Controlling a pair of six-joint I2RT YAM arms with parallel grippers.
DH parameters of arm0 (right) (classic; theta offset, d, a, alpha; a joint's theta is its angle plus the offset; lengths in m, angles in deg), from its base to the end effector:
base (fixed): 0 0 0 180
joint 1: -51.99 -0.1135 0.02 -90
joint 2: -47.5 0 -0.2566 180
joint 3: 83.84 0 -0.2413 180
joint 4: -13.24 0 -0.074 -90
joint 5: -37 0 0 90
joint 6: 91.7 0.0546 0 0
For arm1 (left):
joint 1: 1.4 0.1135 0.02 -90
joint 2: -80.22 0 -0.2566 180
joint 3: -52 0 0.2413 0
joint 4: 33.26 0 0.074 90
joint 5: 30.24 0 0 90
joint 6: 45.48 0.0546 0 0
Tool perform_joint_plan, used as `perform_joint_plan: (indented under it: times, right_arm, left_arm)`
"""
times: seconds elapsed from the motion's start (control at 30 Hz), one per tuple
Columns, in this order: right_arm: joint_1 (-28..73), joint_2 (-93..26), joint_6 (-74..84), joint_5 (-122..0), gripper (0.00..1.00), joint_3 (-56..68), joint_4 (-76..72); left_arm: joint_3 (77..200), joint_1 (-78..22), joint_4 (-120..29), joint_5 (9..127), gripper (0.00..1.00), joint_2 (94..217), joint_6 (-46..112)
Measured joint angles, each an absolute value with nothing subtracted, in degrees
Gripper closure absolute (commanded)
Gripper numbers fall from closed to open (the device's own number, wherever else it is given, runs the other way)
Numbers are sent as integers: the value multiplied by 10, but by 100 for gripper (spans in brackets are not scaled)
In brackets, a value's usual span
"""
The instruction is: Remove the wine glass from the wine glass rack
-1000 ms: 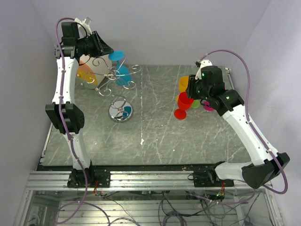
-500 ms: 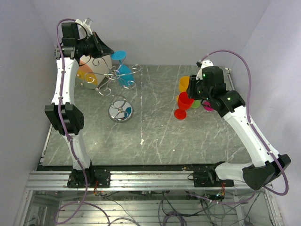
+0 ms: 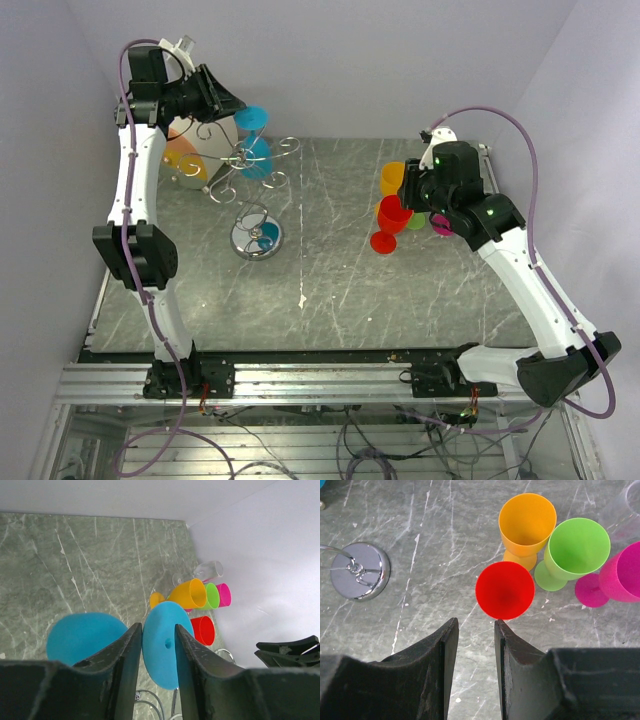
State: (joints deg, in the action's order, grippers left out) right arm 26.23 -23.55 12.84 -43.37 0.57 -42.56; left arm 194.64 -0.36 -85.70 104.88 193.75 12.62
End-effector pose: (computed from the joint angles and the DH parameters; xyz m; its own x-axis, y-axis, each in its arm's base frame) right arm 0.2430 0.1071 0.3901 -0.5276 0.0202 -0.8492 -0.1728 0.9763 0.1306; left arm 0.4372 -0.0308 0.4216 -0.6732 -0.3852 -0.6313 0.3322 0.6052 -0.7235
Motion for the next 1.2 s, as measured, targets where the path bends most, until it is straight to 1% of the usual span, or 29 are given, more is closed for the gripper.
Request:
perform_joint_plan:
  times: [0.2,0.5,0.77,1.2]
  right_arm:
    - [262,-232,129,-435,65,9,-426]
    - [262,-221,132,-436,65,16,-425]
    - [262,-208,136,-436,65,31,-420]
    - [262,-208,139,-440,65,40,-413]
  left_arm:
    - [1961,-3,-889,1032,56,1924,145]
    - [1928,-3,-896,1024,58,1901,156]
    - [1889,-4,-889,1027,59,1890,147]
    - [1871,-8,-849,1040,63,1878,115]
